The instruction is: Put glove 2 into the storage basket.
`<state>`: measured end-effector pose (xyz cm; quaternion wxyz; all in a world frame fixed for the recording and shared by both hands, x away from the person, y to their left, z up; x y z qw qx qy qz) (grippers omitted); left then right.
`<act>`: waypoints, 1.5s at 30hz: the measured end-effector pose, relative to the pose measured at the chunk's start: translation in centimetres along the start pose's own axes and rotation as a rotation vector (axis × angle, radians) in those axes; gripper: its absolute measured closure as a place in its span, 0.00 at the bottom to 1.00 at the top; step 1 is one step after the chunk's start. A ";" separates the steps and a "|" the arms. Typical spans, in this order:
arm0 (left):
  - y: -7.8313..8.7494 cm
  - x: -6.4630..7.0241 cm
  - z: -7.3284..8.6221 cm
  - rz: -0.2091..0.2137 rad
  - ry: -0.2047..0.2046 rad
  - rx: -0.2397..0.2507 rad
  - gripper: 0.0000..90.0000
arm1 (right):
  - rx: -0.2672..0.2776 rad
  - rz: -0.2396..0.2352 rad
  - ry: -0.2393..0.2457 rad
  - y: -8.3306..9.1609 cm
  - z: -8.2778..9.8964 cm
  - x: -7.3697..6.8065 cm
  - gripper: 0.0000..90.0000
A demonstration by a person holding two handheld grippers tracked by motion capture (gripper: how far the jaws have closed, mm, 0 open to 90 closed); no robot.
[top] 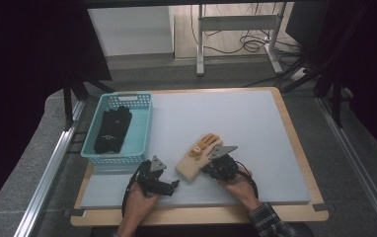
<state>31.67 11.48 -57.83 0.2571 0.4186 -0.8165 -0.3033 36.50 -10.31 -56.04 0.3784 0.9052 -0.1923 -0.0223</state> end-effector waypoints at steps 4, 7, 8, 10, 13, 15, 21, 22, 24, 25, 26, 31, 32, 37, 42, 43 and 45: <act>0.0 0.0 0.0 0.000 -0.001 -0.001 0.04 | 0.009 0.003 -0.004 -0.5 -0.3 -0.1 0.96; 0.0 0.0 0.0 0.000 0.000 0.001 0.04 | 0.011 0.000 -0.004 -0.5 -0.4 -0.1 0.94; 0.0 0.0 0.0 -0.001 0.001 0.002 0.04 | 0.007 -0.002 -0.003 -0.5 -0.4 -0.1 0.93; 0.0 0.0 0.0 0.000 0.001 0.002 0.04 | 0.000 0.006 0.015 -0.1 -0.4 -0.2 0.88; 0.0 0.0 0.0 -0.001 0.000 0.002 0.04 | 0.001 0.037 0.032 0.6 -0.3 -0.2 0.81; 0.0 0.0 0.0 -0.001 0.001 0.002 0.04 | 0.002 0.061 0.037 1.3 -0.2 0.1 0.77; 0.0 0.0 0.0 0.000 0.000 0.001 0.04 | 0.000 0.129 0.018 3.3 0.8 1.2 0.61; 0.0 0.0 0.0 0.000 -0.001 0.001 0.04 | 0.002 0.140 0.009 3.7 1.1 1.3 0.59; 0.0 0.0 0.0 -0.001 0.000 0.001 0.04 | 0.005 0.159 -0.011 4.6 1.6 1.7 0.53; 0.0 0.0 0.0 -0.001 0.000 0.002 0.04 | 0.006 0.170 -0.020 5.0 1.9 1.9 0.50; 0.0 0.0 0.0 -0.001 0.000 0.002 0.04 | 0.008 0.180 -0.031 5.3 2.3 2.1 0.47; 0.0 0.0 0.0 -0.001 -0.002 -0.001 0.04 | 0.013 0.217 -0.106 6.7 4.1 3.0 0.35; 0.0 0.0 0.0 -0.002 -0.002 -0.001 0.04 | 0.013 0.228 -0.116 6.9 4.5 3.1 0.34; 0.0 0.0 0.0 -0.003 -0.003 -0.001 0.04 | -0.004 0.278 -0.135 7.5 6.0 3.9 0.28; 0.0 0.0 0.0 -0.002 -0.003 -0.002 0.04 | -0.028 0.309 -0.139 7.4 7.2 4.3 0.24; 0.0 0.0 0.0 -0.002 -0.002 -0.003 0.04 | -0.038 0.307 -0.144 7.3 7.4 4.3 0.24; 0.0 0.0 0.0 -0.001 0.000 -0.003 0.04 | -0.040 0.302 -0.153 7.2 7.5 4.4 0.22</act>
Point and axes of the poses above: each handheld gripper's, and its own axes: y roughly backward along the jaws, z roughly out of its underside, x roughly to its right, the point moved 4 cm from there along -y, roughly forward along the jaws, and after that the axes turned 11 degrees about y, right-handed, at the moved point
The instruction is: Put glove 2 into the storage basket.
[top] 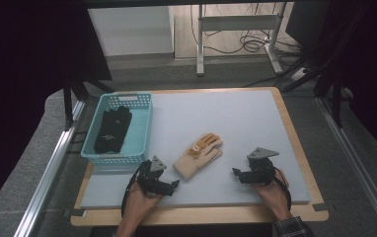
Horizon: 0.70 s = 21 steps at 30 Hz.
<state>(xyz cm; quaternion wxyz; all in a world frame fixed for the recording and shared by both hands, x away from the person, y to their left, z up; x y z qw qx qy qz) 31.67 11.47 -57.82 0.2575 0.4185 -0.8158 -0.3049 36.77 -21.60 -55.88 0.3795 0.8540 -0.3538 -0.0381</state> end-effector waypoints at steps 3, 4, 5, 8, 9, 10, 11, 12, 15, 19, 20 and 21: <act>0.0 -0.1 0.0 0.005 0.006 -0.003 0.04 | -0.011 -0.007 -0.009 -0.1 0.0 0.1 0.19; 0.0 -0.1 0.0 0.004 0.006 -0.004 0.04 | -0.010 -0.013 -0.018 -0.2 0.1 0.2 0.19; 0.0 -0.1 0.0 0.004 0.006 -0.005 0.04 | -0.011 -0.014 -0.019 -0.1 0.1 0.2 0.19; 0.0 0.0 0.0 0.005 0.011 -0.002 0.04 | -0.010 -0.010 -0.016 -0.2 0.1 0.1 0.19; 0.0 0.0 0.0 0.005 0.011 -0.002 0.04 | -0.011 -0.009 -0.014 -0.2 0.1 0.2 0.19; 0.0 0.0 -0.1 0.005 0.010 -0.002 0.04 | -0.010 -0.009 -0.014 -0.2 0.1 0.1 0.19; 0.0 0.0 -0.1 0.005 0.010 -0.002 0.04 | -0.011 -0.008 -0.014 -0.2 0.1 0.1 0.19; 0.0 0.0 -0.1 0.006 0.010 -0.002 0.04 | -0.011 -0.007 -0.014 -0.2 0.1 0.1 0.19; 0.0 0.0 0.0 0.011 0.012 -0.001 0.04 | -0.011 -0.008 -0.016 -0.2 0.1 0.2 0.19; 0.2 -0.3 -0.1 0.020 0.008 -0.006 0.07 | -0.011 -0.008 -0.016 -0.2 0.1 0.2 0.19; 0.3 -0.3 -0.2 0.029 0.020 -0.012 0.08 | -0.011 -0.008 -0.015 -0.2 0.1 0.2 0.19; 0.4 -0.4 -0.2 0.042 0.035 -0.014 0.08 | -0.011 -0.007 -0.013 -0.2 0.1 0.2 0.19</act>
Point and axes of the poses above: each handheld gripper's, and its own axes: y roughly backward along the jaws, z roughly out of its underside, x roughly to its right, the point moved 4 cm from there along -y, roughly forward along the jaws, and after that the axes turned 11 degrees about y, right-handed, at the moved point
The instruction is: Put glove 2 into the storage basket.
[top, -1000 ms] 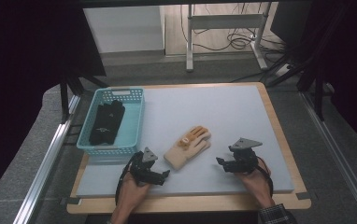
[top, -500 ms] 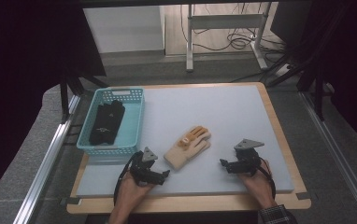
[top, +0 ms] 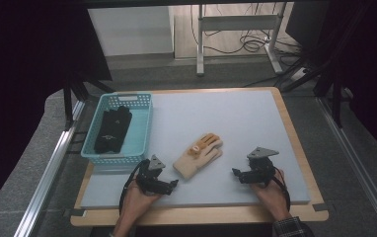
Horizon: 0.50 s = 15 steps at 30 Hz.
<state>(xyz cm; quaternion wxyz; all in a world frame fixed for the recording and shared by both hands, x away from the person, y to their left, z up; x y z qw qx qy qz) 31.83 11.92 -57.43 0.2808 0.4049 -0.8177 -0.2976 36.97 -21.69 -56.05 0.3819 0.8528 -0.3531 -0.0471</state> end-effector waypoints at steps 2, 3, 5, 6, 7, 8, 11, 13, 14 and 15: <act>0.2 -0.1 -0.2 0.025 0.019 -0.009 0.07 | 0.000 0.000 0.000 0.0 0.0 0.0 0.19; 0.3 -0.1 -0.3 0.029 0.023 -0.008 0.07 | 0.000 0.000 0.000 0.0 0.0 0.0 0.19; 0.6 0.1 -0.8 0.036 0.015 0.001 0.06 | 0.000 0.000 0.000 0.0 0.0 0.0 0.19; 0.7 0.3 -1.2 0.039 0.007 0.002 0.05 | 0.000 0.000 0.000 0.0 0.0 0.0 0.19; 0.8 0.6 -1.6 0.045 -0.007 0.002 0.05 | 0.000 0.000 0.000 0.0 0.0 0.0 0.19; 0.8 0.8 -1.8 0.047 -0.018 0.002 0.04 | 0.000 0.001 0.000 0.0 0.0 0.0 0.19; 0.6 1.6 -2.9 0.061 -0.065 -0.015 0.03 | 0.001 0.000 -0.001 0.0 0.0 0.0 0.19; 0.2 2.1 -3.8 0.051 -0.101 -0.031 0.02 | 0.000 0.001 0.001 0.0 0.0 0.0 0.19; 0.0 2.2 -4.1 0.050 -0.111 -0.037 0.01 | 0.000 0.000 0.000 0.0 0.0 0.0 0.19; -0.2 2.4 -4.5 0.048 -0.121 -0.043 0.01 | 0.000 0.001 0.000 0.0 0.0 0.0 0.19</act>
Point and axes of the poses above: each handheld gripper's, and its own axes: y roughly backward along the jaws, z roughly out of its underside, x roughly to its right, the point moved 4 cm from there along -y, roughly forward along the jaws, and after that the axes turned 11 degrees about y, right-handed, at the moved point
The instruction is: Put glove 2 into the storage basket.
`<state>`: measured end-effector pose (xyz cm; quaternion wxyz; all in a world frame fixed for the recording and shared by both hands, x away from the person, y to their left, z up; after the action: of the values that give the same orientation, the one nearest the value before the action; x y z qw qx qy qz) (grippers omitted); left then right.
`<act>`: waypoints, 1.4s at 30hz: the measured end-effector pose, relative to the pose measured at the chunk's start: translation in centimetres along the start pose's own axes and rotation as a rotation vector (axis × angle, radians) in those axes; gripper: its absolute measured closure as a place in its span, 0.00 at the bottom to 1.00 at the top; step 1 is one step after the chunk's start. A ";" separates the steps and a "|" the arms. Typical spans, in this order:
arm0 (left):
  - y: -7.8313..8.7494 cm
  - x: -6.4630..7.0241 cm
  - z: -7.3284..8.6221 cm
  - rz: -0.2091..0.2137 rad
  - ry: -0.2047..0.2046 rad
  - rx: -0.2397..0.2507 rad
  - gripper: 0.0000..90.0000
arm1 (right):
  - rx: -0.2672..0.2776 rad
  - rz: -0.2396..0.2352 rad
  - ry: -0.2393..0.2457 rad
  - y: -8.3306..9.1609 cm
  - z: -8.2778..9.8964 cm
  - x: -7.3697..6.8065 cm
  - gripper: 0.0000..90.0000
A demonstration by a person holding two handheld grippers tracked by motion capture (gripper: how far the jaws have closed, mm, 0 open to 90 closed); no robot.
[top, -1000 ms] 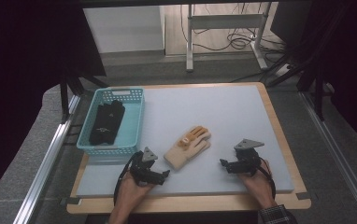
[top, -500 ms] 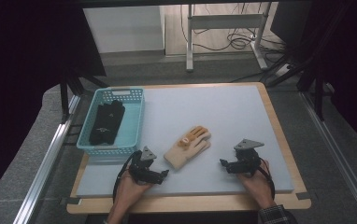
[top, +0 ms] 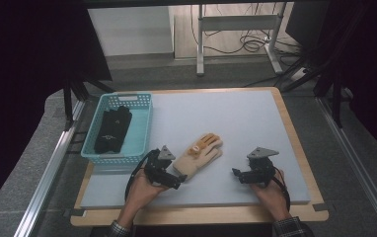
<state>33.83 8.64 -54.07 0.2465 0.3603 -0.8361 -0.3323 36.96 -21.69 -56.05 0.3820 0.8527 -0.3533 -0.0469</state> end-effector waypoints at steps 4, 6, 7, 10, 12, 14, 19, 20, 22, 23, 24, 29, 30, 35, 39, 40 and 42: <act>-1.2 0.6 -1.9 0.018 -0.008 -0.020 0.02 | 0.000 -0.001 -0.002 0.0 0.0 0.0 0.19; -1.7 0.9 -2.7 0.012 -0.016 -0.030 0.02 | 0.001 -0.001 -0.002 0.0 0.0 0.0 0.19; -2.0 1.0 -3.1 0.011 -0.013 -0.033 0.02 | 0.001 -0.001 -0.002 0.0 0.0 0.0 0.19; -2.8 0.8 -4.5 0.019 0.020 -0.035 0.02 | 0.001 0.000 -0.002 0.0 0.0 0.0 0.19; -3.4 0.7 -5.3 0.024 0.036 -0.036 0.03 | 0.000 0.001 0.000 0.0 0.0 0.0 0.19; -3.9 0.6 -5.9 0.032 0.050 -0.038 0.03 | 0.001 -0.001 -0.001 0.0 0.0 0.0 0.19; -5.6 0.9 -6.5 0.027 0.047 -0.079 0.04 | -0.001 -0.001 -0.003 0.0 0.0 0.0 0.19; -6.1 1.0 -6.5 0.018 0.041 -0.090 0.04 | 0.000 -0.002 -0.004 0.0 0.0 0.0 0.19; -6.8 1.1 -6.3 -0.008 0.034 -0.113 0.05 | 0.000 0.000 -0.001 0.0 0.0 0.0 0.19; -7.0 1.0 -6.3 -0.020 0.033 -0.121 0.05 | 0.000 0.000 0.000 0.0 0.0 0.0 0.19; -7.4 1.0 -6.2 -0.038 0.030 -0.130 0.05 | 0.000 0.000 0.000 0.0 0.0 0.0 0.19; -8.1 0.7 -6.0 -0.035 0.046 -0.147 0.06 | 0.001 -0.001 -0.002 0.0 0.0 0.0 0.19; -8.0 0.9 -6.0 -0.031 0.040 -0.146 0.08 | 0.000 -0.001 -0.003 0.0 0.0 0.0 0.19; -8.0 1.8 -5.7 -0.032 -0.011 -0.154 0.14 | 0.000 -0.001 -0.002 0.0 0.0 0.0 0.19; -7.7 1.6 -5.8 -0.045 0.010 -0.148 0.24 | -0.001 0.000 -0.001 0.0 0.0 0.0 0.19; -7.5 1.5 -5.8 -0.045 0.012 -0.144 0.31 | -0.001 0.000 -0.001 0.0 0.0 0.0 0.19; -7.4 1.4 -5.9 -0.041 0.011 -0.142 0.42 | -0.001 0.000 -0.001 0.0 0.0 0.0 0.19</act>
<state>40.00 1.49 -55.35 0.2692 0.3608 -0.8014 -0.3938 36.94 -21.66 -56.06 0.3821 0.8526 -0.3533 -0.0475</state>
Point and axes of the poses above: each handheld gripper's, and its own axes: y roughly backward along the jaws, z roughly out of its underside, x roughly to its right, the point moved 4 cm from there along -y, roughly forward along the jaws, and after that the axes turned 11 degrees about y, right-handed, at the moved point
